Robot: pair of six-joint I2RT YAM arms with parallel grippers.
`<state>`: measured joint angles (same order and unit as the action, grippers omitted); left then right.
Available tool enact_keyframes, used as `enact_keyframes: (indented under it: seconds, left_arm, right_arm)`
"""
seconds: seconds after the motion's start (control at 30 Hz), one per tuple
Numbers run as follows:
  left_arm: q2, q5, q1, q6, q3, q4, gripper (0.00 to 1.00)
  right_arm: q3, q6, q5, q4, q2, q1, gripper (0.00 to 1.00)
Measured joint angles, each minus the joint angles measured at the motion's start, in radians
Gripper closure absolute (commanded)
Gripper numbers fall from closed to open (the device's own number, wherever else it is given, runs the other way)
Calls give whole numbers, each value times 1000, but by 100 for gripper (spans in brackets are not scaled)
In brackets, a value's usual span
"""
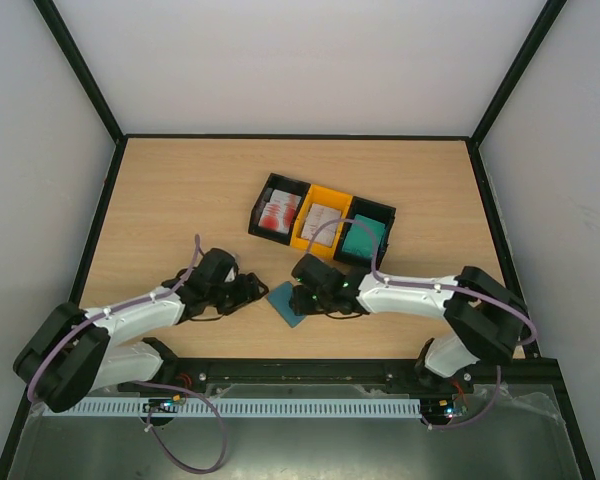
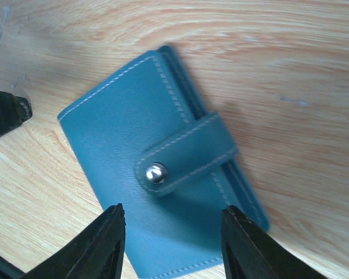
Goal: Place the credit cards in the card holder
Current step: Open the card holder at the center of the board.
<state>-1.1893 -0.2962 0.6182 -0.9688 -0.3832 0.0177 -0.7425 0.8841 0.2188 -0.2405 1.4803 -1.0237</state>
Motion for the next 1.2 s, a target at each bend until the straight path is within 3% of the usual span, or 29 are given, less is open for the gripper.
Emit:
enact_keyframes:
  seconds: [0.43,0.6,0.73,0.83,1.0,1.2]
  left_arm:
    - [-36,-34,130,-176,66,-209,33]
    - [-49,-29,152,-215,71,-243,35]
    - [-49,-16,159,-231,71,-243,36]
    - [-50,-6,163,-236,71,-243,38]
    - [-58,2,167,-240,71,-253,40]
    - [-71,5,174,-248,79,-291,42]
  right_arm:
    - [-37,-42,-5,14,72,-59,56]
    - [-34,-21,-64,1,38,-59,41]
    - [-16,-15,-130,-1,-17,-58,39]
    - [10,-9,-152,-2,-24,-59,43]
    - [43,-3,-134,13,13,-59,58]
    - [79,21,-74,96,21,-57,65]
